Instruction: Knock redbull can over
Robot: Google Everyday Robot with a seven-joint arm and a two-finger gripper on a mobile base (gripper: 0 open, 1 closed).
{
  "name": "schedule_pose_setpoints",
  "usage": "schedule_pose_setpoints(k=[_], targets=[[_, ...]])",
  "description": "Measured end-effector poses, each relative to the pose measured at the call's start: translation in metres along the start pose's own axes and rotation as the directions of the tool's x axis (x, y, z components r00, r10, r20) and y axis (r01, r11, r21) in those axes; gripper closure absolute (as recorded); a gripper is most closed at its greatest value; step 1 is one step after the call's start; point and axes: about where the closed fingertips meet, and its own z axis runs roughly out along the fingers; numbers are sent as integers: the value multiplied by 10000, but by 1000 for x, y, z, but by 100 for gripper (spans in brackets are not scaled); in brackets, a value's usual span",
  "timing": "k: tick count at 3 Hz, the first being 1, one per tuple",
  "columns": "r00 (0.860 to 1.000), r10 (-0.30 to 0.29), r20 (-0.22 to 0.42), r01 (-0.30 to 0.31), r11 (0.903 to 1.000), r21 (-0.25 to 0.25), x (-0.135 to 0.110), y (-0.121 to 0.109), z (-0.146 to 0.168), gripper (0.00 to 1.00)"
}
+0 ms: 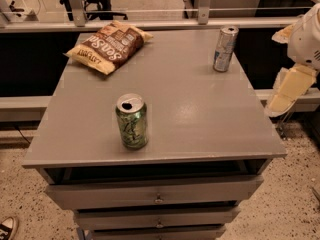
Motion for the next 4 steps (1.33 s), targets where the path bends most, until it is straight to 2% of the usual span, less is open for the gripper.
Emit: schedule_pose_setpoints(k=[1, 2, 3, 4], targets=[[9932, 571, 1013, -681, 9917, 1093, 11, -76, 44, 0], [9687, 1145, 2204, -1528, 9744, 1650, 13, -139, 76, 0], [9200, 1686, 3538, -2313, 9624, 1427, 7, -170, 101, 0], [8574, 2080, 4707, -2747, 9585, 769, -9, -172, 116, 0]])
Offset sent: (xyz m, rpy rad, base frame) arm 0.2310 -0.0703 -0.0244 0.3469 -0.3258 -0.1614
